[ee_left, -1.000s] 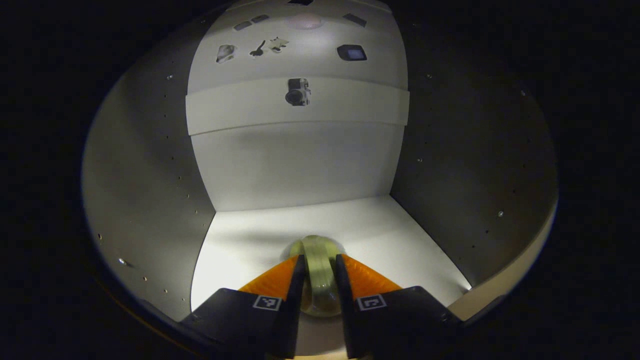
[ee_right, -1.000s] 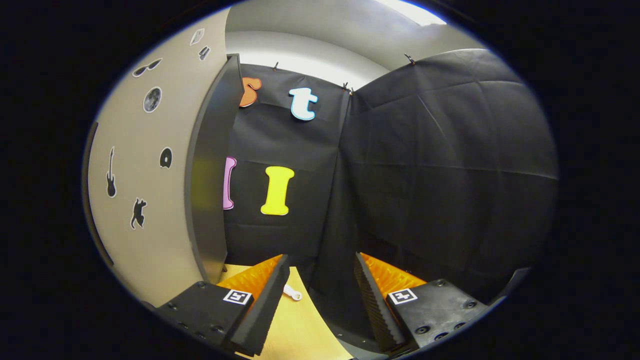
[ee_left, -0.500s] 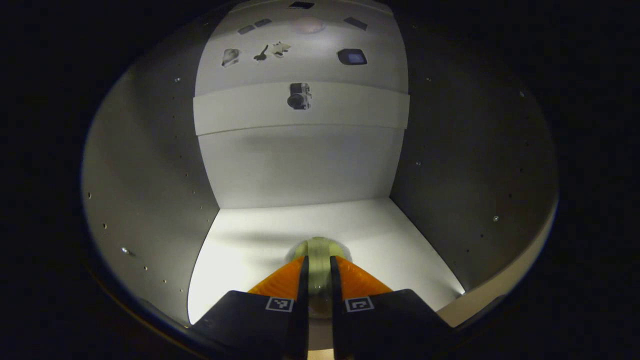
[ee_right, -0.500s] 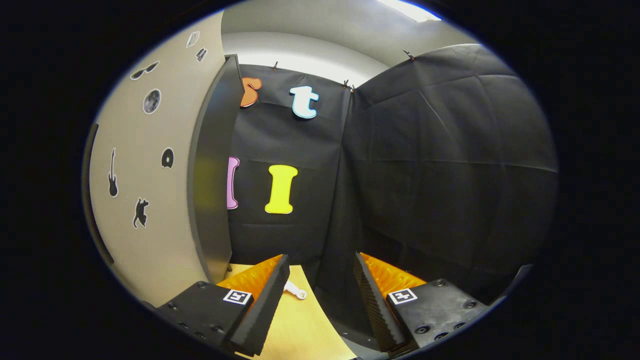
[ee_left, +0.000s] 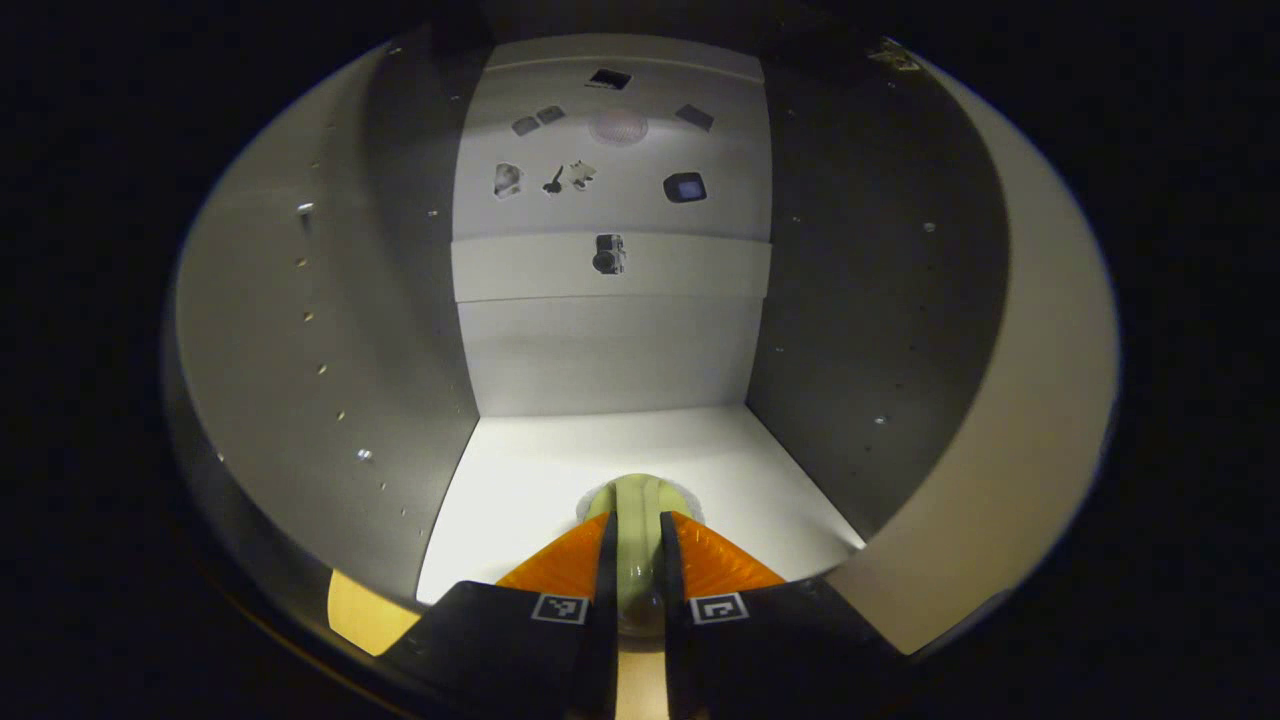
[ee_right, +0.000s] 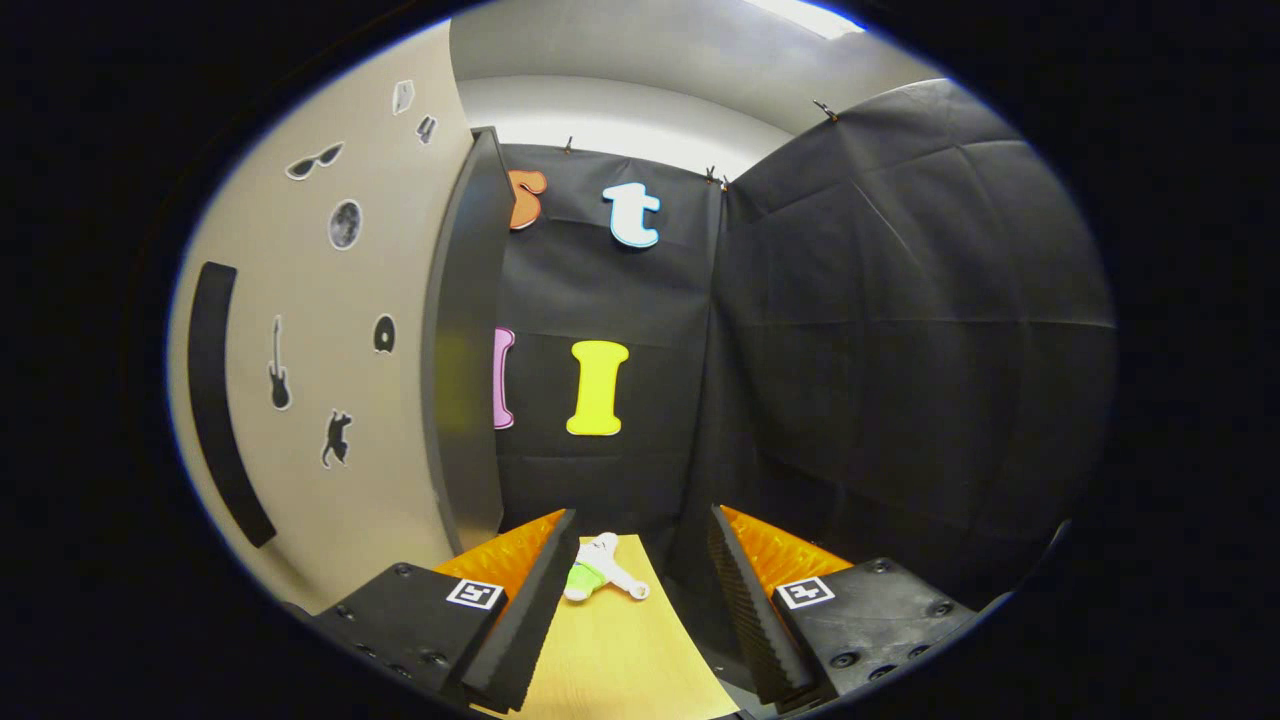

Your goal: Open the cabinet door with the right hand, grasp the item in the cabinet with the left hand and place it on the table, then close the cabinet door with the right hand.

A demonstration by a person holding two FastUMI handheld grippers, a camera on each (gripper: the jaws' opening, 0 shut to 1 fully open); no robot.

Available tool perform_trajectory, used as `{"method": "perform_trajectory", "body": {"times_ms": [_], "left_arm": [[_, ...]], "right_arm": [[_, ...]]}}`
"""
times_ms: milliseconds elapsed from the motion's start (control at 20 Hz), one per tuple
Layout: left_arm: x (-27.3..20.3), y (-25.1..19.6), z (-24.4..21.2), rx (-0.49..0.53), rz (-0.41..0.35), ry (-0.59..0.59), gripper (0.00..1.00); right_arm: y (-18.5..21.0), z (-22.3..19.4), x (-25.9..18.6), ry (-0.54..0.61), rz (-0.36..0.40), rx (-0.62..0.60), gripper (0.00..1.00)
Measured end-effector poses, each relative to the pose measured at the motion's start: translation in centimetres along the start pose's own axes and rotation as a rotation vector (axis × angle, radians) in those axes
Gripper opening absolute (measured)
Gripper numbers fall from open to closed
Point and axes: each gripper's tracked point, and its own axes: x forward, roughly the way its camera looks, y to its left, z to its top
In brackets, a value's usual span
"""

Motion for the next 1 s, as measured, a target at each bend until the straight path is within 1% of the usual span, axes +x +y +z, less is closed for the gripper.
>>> {"method": "perform_trajectory", "body": {"times_ms": [200, 300, 600, 700, 850, 1000], "left_arm": [[-6.1, -0.9, -1.8, 0.005, -0.02, -0.022, 0.23], [-8.6, -1.7, -2.9, -0.01, -0.046, -0.032, 0.23], [-14.9, -2.8, -9.2, -0.014, -0.058, 0.006, 0.22], [-16.7, -3.5, -11.9, -0.02, -0.07, 0.018, 0.22], [-18.2, -4.0, -16.1, -0.026, -0.067, 0.037, 0.23], [-18.5, -4.6, -20.2, -0.065, -0.08, 0.064, 0.23]], "right_arm": [[2.3, 0.5, -3.2, -0.004, 0.053, 0.018, 0.84], [3.1, 1.0, -5.2, -0.016, 0.075, 0.016, 0.83], [5.4, 1.2, -11.7, -0.042, 0.11, 0.023, 0.83], [6.2, 1.3, -14.4, -0.044, 0.123, 0.03, 0.83], [6.9, 2.1, -18.1, -0.062, 0.143, 0.012, 0.84], [7.3, 2.1, -19.8, -0.058, 0.151, -0.009, 0.87]]}}
